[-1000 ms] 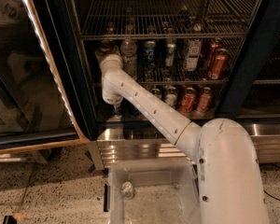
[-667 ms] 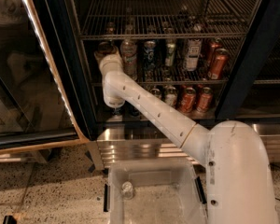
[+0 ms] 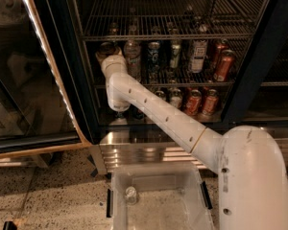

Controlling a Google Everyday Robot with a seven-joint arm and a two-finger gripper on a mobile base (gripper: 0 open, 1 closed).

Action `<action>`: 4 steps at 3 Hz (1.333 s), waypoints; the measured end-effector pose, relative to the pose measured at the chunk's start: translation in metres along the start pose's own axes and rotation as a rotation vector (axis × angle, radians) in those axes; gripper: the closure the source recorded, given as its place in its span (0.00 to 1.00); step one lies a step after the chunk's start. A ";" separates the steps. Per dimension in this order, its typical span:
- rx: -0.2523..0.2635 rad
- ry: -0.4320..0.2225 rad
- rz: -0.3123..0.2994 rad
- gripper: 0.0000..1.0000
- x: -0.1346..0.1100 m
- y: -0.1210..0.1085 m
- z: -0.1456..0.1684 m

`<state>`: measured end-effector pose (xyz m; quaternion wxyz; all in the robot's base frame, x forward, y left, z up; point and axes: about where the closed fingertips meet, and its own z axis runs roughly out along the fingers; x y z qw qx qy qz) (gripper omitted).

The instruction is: Pick orange can from middle shelf of fridge

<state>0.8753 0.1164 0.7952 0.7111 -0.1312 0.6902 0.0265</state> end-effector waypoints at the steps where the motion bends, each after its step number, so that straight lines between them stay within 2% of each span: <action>1: -0.018 -0.016 -0.001 1.00 -0.008 0.004 -0.007; 3: -0.056 -0.023 0.005 1.00 -0.015 0.013 -0.023; 4: -0.080 -0.032 0.015 1.00 -0.017 0.015 -0.043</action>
Offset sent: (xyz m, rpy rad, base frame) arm -0.0270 0.0117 0.0194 -0.0031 -0.0280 0.0670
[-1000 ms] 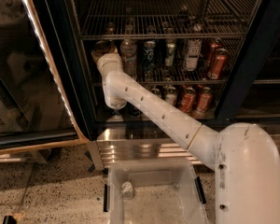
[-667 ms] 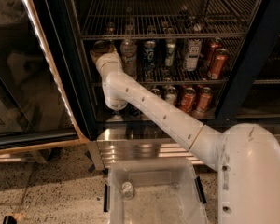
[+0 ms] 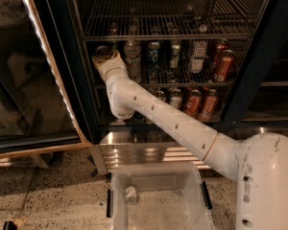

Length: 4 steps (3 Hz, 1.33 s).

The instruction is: Pick orange can from middle shelf of fridge

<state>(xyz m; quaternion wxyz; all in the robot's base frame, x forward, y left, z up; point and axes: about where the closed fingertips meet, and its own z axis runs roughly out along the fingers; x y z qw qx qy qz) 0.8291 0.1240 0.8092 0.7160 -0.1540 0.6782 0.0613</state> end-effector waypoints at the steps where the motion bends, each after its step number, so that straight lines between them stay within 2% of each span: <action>1: 0.000 0.000 0.000 1.00 0.000 0.000 0.000; 2: 0.001 0.010 0.030 1.00 0.006 -0.003 -0.002; 4: -0.031 0.027 0.069 1.00 0.009 -0.004 -0.033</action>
Offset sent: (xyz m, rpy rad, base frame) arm -0.0022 -0.0095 -0.0133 0.0566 0.0422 -0.0043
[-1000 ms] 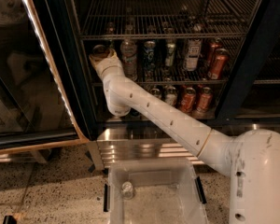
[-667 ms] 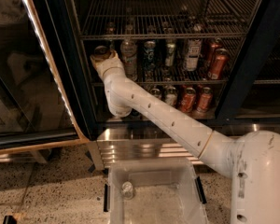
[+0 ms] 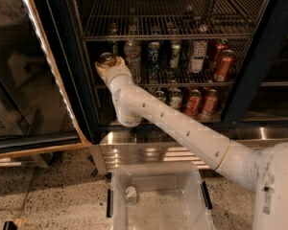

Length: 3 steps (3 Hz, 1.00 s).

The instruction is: Pick orange can from middle shelf of fridge

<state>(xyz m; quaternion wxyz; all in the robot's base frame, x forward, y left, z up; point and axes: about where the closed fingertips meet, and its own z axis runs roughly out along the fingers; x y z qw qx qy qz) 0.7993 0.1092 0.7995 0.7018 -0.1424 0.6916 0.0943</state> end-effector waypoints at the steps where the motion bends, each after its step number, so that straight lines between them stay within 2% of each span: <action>1: -0.034 -0.017 0.006 1.00 -0.007 0.008 -0.016; 3: -0.062 -0.038 0.008 1.00 -0.017 0.011 -0.040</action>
Offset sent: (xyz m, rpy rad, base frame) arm -0.0482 0.0006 0.0172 0.0220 -0.0313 0.0779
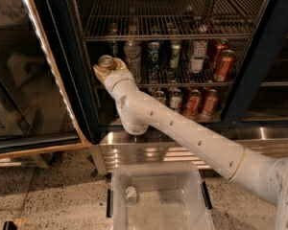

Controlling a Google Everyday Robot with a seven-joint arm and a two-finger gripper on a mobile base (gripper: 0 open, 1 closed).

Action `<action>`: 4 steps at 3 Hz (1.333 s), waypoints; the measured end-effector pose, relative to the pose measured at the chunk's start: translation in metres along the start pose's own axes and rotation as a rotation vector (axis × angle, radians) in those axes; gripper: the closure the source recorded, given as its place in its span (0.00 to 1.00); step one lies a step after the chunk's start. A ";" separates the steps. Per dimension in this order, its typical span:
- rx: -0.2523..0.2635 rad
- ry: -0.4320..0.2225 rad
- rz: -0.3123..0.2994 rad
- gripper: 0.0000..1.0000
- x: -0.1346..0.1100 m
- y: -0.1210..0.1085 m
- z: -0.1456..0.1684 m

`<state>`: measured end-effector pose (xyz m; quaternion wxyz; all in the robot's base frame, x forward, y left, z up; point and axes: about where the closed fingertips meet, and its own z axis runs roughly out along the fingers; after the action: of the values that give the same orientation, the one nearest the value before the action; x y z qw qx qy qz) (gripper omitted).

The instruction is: Pick orange can from middle shelf of fridge

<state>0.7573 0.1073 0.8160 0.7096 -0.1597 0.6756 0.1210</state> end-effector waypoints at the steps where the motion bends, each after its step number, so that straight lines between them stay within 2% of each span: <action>1: -0.004 -0.009 0.035 1.00 0.000 -0.007 -0.022; 3: -0.017 -0.054 0.090 1.00 -0.012 -0.025 -0.071; 4: -0.013 -0.097 0.077 1.00 -0.028 -0.032 -0.094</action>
Offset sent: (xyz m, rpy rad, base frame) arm -0.0563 -0.0571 0.0051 0.1247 0.0048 0.0246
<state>0.6817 0.0427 0.8422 0.7351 -0.1320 0.6453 0.1604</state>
